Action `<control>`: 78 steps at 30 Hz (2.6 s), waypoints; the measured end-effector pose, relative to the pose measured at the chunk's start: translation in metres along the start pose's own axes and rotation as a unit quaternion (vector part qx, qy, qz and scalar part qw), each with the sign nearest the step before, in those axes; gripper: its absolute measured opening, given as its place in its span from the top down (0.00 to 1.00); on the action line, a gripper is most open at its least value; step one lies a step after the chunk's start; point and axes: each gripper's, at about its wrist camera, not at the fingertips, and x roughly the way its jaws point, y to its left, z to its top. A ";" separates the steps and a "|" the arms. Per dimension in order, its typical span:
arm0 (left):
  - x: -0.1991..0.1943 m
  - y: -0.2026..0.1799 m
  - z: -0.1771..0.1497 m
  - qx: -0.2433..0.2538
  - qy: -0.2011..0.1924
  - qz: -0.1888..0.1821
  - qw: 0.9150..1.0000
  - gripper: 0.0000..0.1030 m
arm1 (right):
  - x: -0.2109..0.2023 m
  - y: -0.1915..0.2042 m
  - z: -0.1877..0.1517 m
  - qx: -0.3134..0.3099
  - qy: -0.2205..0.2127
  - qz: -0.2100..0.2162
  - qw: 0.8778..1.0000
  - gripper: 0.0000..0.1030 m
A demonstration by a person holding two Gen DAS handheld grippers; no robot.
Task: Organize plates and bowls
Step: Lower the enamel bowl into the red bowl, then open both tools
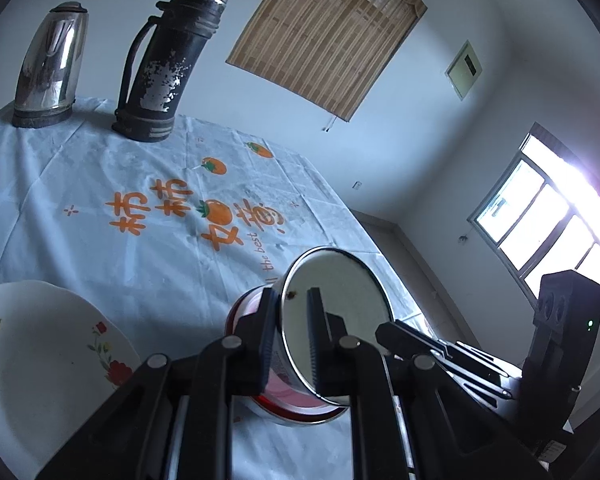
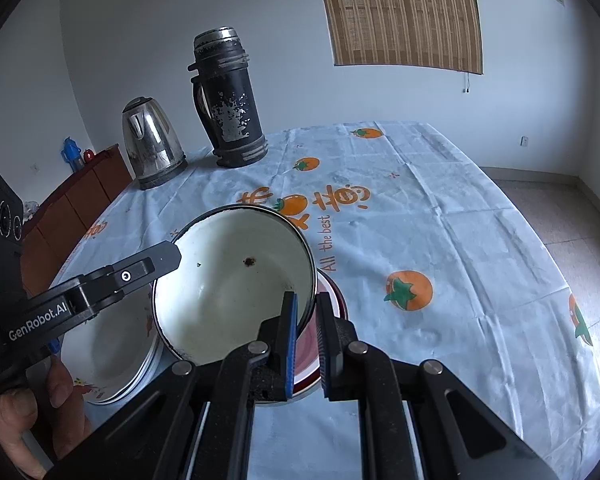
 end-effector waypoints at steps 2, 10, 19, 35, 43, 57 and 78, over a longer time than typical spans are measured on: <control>0.002 0.003 -0.001 -0.006 0.007 -0.003 1.000 0.89 | 0.000 0.000 0.001 -0.002 0.004 -0.002 1.000 0.90; 0.011 0.007 -0.004 -0.018 0.026 -0.008 0.999 0.89 | 0.011 -0.006 0.008 -0.008 0.032 -0.003 0.999 0.90; 0.014 0.006 -0.005 -0.014 0.033 0.002 0.999 0.89 | 0.020 -0.009 0.005 -0.007 0.047 -0.002 0.999 0.90; 0.027 0.005 -0.012 -0.002 0.056 0.027 0.998 0.89 | 0.027 -0.011 0.005 -0.009 0.059 -0.007 0.998 0.90; 0.027 0.006 -0.012 0.000 0.055 0.034 0.998 0.89 | 0.032 -0.011 0.003 -0.012 0.068 -0.004 0.998 0.90; 0.028 0.008 -0.012 -0.001 0.059 0.036 0.998 0.89 | 0.037 -0.013 0.000 -0.012 0.076 -0.002 0.997 0.90; 0.031 0.010 -0.014 -0.004 0.062 0.041 0.997 0.89 | 0.036 -0.005 -0.002 -0.036 0.059 -0.019 0.997 0.90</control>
